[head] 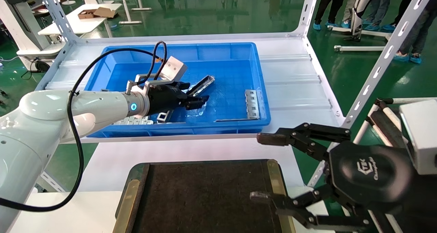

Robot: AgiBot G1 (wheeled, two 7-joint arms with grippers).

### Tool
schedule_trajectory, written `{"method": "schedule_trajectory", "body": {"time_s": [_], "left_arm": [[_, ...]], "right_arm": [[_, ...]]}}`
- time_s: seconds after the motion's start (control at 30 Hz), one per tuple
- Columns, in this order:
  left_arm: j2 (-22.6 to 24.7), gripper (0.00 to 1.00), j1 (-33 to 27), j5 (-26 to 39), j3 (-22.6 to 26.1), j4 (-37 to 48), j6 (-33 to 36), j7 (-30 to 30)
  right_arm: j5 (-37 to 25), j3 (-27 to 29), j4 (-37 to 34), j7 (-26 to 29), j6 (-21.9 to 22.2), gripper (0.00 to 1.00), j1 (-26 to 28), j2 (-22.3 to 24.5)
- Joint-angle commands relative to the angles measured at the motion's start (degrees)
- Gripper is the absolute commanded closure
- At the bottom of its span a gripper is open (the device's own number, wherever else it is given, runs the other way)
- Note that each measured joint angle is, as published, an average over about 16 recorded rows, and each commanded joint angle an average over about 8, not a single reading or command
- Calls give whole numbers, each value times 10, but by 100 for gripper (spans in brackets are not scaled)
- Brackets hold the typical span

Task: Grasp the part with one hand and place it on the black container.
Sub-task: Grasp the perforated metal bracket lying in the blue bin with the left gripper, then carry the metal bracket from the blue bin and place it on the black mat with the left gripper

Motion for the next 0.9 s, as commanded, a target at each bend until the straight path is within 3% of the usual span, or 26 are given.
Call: {"method": "schedule_trajectory", "body": {"time_s": [0.03, 0.63, 0.9], "left_arm": [[0, 100, 1, -3, 3, -1, -3, -3], [-9, 100, -1, -47, 9, -3, 3, -4], [-45, 100, -32, -103, -24, -13, 100, 30]], "right_arm": [[0, 0, 0, 0, 0, 100, 0, 0], [0, 0, 0, 0, 0, 100, 0, 0], [0, 0, 0, 0, 0, 100, 0, 0]]}}
